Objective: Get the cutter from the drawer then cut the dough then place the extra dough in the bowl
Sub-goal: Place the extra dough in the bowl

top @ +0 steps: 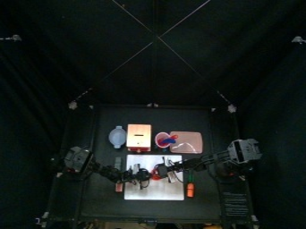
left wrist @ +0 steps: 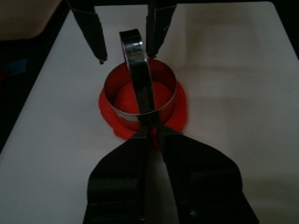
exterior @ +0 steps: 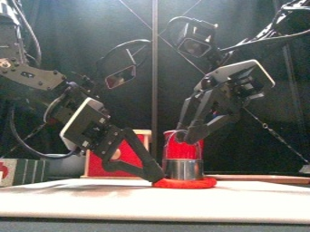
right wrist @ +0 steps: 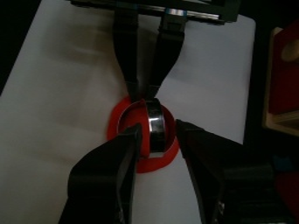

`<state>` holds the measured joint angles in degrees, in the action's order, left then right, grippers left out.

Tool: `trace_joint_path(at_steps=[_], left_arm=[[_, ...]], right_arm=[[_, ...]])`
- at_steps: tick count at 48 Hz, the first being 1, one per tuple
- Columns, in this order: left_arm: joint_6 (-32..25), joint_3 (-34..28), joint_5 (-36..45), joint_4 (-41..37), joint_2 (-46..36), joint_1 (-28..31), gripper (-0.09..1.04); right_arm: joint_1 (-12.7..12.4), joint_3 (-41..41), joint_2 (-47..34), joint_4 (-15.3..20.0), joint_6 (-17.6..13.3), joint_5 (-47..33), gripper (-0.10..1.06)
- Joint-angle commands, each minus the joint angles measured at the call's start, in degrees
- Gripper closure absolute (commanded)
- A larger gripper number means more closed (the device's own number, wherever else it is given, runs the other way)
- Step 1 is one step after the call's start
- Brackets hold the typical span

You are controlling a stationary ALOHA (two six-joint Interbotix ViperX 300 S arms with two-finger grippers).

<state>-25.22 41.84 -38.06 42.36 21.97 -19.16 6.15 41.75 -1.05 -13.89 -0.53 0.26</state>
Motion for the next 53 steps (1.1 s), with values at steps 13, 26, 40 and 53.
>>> trace_joint_path(at_steps=[13,26,40,53], left_arm=[[0.0,-0.1,0.6,0.2,0.0,0.0,0.35],[0.0,-0.1,0.7,0.2,0.0,0.1,0.35],[0.0,0.0,1.2,0.2,-0.1,0.0,0.35],[-0.3,-0.4,1.0,0.1,-2.9,0.9,0.35]], right_arm=[[-0.1,-1.7,0.3,0.0,0.2,0.1,0.41],[-0.2,-2.7,5.6,-0.5,0.4,4.0,0.50],[-1.1,1.5,20.6,-5.7,-0.9,16.7,0.51],[-2.0,11.8,24.3,-3.4,-0.9,14.3,0.51]])
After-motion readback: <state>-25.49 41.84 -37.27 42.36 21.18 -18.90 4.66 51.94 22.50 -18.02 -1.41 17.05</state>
